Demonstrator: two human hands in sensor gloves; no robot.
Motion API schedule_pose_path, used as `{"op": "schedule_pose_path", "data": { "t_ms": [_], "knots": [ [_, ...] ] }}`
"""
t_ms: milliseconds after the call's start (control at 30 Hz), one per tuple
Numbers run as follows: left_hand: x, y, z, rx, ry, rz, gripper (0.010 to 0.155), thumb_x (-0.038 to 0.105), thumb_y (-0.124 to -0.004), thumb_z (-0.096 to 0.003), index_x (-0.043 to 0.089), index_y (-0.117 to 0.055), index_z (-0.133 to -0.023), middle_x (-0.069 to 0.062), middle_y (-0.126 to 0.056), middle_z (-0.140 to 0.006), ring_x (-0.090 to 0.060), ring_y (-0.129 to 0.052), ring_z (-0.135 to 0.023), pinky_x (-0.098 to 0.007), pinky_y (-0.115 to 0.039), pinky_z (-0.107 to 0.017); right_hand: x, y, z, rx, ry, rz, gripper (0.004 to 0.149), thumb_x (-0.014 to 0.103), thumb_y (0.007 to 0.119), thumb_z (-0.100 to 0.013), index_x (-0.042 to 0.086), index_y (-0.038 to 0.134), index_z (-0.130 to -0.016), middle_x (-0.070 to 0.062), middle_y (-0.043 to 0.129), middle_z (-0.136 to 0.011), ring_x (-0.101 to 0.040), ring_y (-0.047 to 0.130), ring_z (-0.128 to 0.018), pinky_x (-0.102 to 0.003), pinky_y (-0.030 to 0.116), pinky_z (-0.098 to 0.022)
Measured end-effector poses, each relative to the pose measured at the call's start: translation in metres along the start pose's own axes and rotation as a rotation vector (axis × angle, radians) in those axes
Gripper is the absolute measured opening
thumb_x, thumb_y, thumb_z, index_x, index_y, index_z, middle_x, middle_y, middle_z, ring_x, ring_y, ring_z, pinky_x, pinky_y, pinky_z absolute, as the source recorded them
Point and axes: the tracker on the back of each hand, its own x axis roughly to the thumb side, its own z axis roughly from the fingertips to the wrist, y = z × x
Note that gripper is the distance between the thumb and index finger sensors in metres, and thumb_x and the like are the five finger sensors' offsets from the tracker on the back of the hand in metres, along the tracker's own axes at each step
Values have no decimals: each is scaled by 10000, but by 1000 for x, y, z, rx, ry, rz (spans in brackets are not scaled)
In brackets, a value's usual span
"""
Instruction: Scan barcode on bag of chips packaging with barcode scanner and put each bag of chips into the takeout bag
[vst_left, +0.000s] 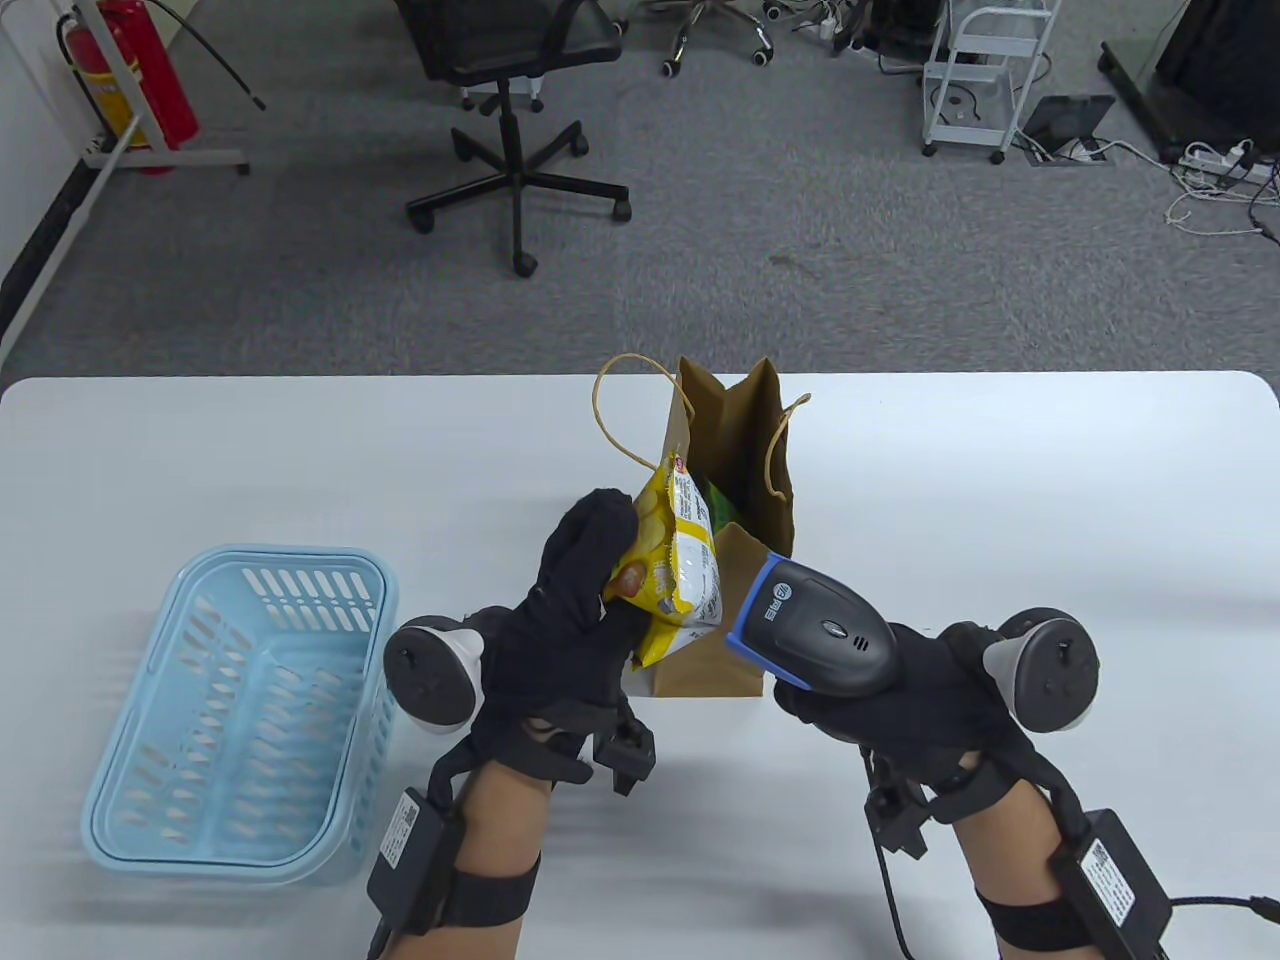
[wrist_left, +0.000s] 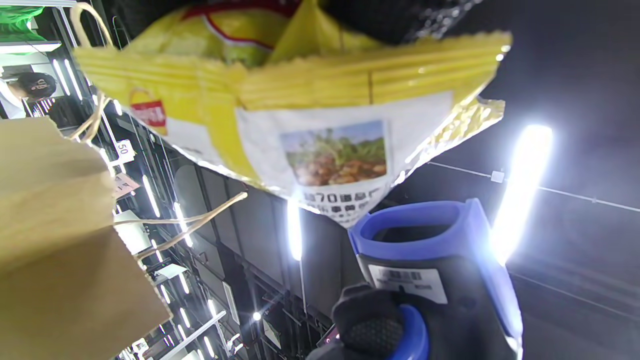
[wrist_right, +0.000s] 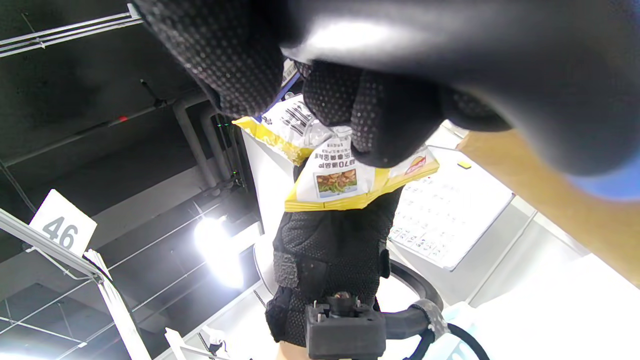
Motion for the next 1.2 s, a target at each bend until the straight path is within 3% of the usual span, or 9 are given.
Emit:
{"op": "schedule_pose_path", "data": {
  "t_ms": [233, 300, 500, 700, 967, 1100, 1200],
  "knots": [
    [-3, -1, -1, 21, 3, 101, 648, 219, -749, -548, 143, -512, -1145, -179, -385, -1167, -531, -647, -998, -675, -585, -715, -1, -1, -1, 2, 12, 3, 570, 360, 837, -584, -22, 702, -984, -178, 914, -787, -316, 1063, -537, -533, 872, -428],
    [-1, 0, -3, 20, 3, 51, 648, 232, -744, -552, 153, -502, -1148, -171, -377, -1170, -518, -650, -1004, -664, -595, -720, 0, -6, 0, -27, 12, -8, 569, 362, 837, -584, -15, 700, -987, -174, 913, -791, -315, 1062, -542, -532, 871, -432],
    [1, -12, -20, 16, 41, 169, 675, 241, -726, -565, 148, -432, -1165, -185, -298, -1180, -525, -627, -1013, -669, -591, -722, 3, -26, 7, -103, 3, -51, 571, 367, 833, -587, -10, 694, -994, -174, 908, -798, -317, 1059, -553, -532, 868, -440],
    [-6, -28, -53, -40, 249, 233, 687, 239, -696, -582, 128, -370, -1177, -223, -194, -1174, -546, -552, -1026, -677, -556, -728, 0, -41, 12, -152, 10, -74, 575, 369, 831, -590, -12, 690, -997, -174, 907, -802, -321, 1056, -558, -533, 865, -446],
    [-27, -37, -85, -28, 513, 233, 669, 247, -675, -593, 110, -380, -1177, -245, -213, -1167, -553, -524, -1028, -671, -552, -724, -5, -49, 15, -174, 23, -84, 576, 370, 831, -589, -12, 690, -997, -175, 906, -803, -322, 1056, -559, -535, 864, -447],
    [-44, -41, -92, -71, 659, 325, 671, 250, -660, -602, 94, -362, -1182, -262, -178, -1165, -605, -369, -1049, -690, -483, -726, -5, -50, 14, -173, 26, -87, 575, 370, 831, -590, -11, 691, -997, -176, 905, -804, -321, 1056, -560, -535, 864, -448],
    [-50, -43, -94, -94, 685, 296, 685, 284, -642, -615, 79, -329, -1188, -281, -140, -1160, -632, -236, -1036, -708, -395, -717, -5, -50, 14, -170, 27, -88, 575, 368, 831, -590, -11, 690, -998, -175, 905, -805, -322, 1056, -562, -535, 864, -449]
  ]
}}
